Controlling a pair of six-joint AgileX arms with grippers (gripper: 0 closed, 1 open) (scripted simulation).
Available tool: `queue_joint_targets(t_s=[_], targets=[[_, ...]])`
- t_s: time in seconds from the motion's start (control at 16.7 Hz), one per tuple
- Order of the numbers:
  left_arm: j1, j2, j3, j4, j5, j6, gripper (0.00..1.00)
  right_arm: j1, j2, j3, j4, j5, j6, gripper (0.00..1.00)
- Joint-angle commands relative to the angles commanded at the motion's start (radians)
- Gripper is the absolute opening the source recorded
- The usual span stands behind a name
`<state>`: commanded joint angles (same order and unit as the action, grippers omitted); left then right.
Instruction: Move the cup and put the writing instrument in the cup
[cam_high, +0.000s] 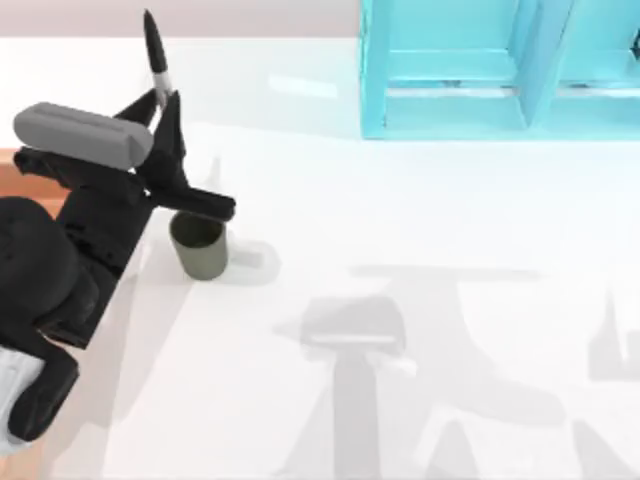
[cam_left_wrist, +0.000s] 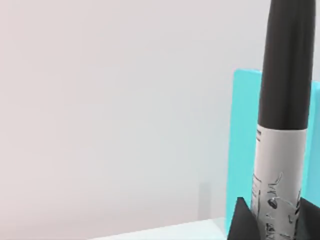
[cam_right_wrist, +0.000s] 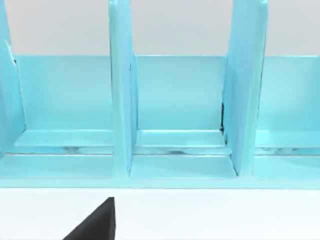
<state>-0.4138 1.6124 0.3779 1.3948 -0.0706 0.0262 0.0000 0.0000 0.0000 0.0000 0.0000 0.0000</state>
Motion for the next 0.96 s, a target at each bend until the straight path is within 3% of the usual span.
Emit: queue_joint_targets(t_s=[0.6,0.96], targets=[[0.000,0.000,0.000,0.000,0.000,0.000,0.98,0.000,0.000,0.000,0.000,0.000,0.000,1.00],[0.000,0.000,0.000,0.000,0.000,0.000,1.00,0.000,0.000,0.000,0.000,0.000,0.000,1.00]])
